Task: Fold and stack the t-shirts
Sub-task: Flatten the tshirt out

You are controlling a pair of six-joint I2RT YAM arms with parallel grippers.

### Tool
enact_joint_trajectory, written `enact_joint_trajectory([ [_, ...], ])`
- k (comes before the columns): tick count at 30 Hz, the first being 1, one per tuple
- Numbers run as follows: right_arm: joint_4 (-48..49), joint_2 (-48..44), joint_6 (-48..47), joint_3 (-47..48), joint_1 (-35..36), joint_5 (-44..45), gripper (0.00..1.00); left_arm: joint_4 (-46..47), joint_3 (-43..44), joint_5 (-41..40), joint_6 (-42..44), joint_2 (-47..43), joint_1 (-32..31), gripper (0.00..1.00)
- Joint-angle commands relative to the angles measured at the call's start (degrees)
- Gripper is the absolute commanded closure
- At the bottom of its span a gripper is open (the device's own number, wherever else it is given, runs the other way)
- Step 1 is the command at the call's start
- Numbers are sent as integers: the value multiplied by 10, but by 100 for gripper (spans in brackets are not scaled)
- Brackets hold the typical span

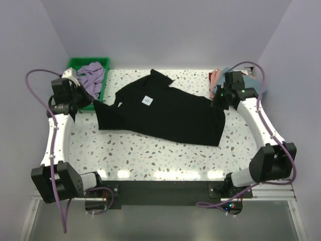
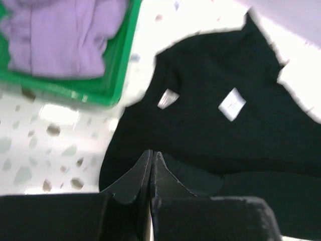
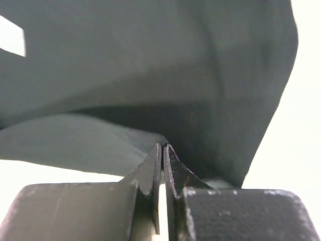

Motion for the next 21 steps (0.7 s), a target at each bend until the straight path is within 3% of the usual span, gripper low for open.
enact_joint_trajectory([
  [1,-32,-30,26,129,-6,3,100,104,130,31,-71,18,4,100],
  [10,-76,25,53,471,-6,13,100,190,412,71,-176,88,4,100],
  [13,-61,6,37,536,-5,23,100,219,477,77,-190,75,4,100],
  [21,86,-130,-5,518,-5,32,100,296,574,50,-159,-6,4,100],
])
